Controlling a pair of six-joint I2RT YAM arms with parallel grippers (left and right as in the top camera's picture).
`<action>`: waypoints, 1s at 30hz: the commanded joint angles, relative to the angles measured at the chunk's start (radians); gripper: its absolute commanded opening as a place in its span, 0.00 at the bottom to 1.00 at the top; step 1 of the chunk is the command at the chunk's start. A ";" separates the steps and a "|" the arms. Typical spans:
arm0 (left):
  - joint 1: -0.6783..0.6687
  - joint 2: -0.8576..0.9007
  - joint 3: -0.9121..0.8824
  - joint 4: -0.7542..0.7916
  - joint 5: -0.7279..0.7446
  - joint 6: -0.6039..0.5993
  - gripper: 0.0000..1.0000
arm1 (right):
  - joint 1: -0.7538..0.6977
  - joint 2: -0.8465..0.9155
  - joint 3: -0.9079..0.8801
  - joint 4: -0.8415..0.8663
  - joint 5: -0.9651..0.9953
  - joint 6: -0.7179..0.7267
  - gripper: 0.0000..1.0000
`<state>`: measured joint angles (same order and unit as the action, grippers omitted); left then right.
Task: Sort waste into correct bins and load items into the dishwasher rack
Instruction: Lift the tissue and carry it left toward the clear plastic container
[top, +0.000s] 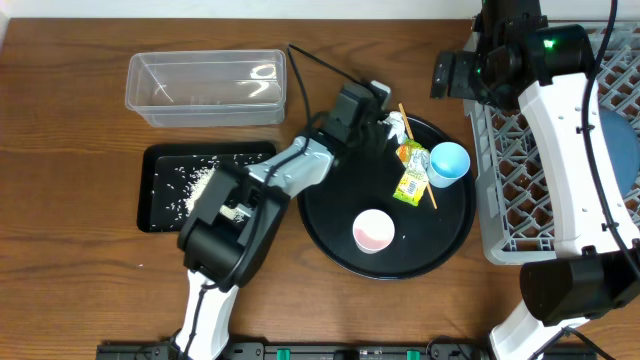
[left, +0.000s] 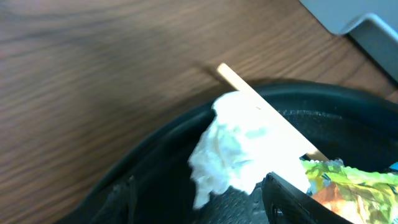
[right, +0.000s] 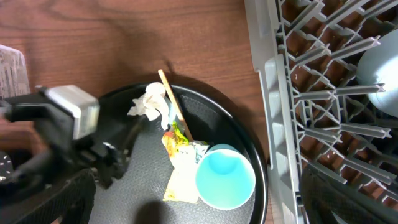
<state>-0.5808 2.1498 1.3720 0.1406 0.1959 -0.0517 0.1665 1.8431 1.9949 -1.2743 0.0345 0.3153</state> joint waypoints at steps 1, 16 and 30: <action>-0.032 0.018 0.012 0.038 0.006 -0.002 0.67 | -0.002 0.004 -0.001 0.000 0.010 0.013 0.99; -0.062 0.108 0.012 0.144 -0.042 -0.001 0.69 | -0.002 0.004 -0.001 0.000 0.010 0.013 0.99; -0.058 0.098 0.013 0.157 -0.051 -0.002 0.23 | -0.002 0.004 -0.001 0.000 0.010 0.013 0.99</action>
<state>-0.6434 2.2520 1.3727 0.2962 0.1493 -0.0570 0.1665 1.8431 1.9949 -1.2743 0.0349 0.3153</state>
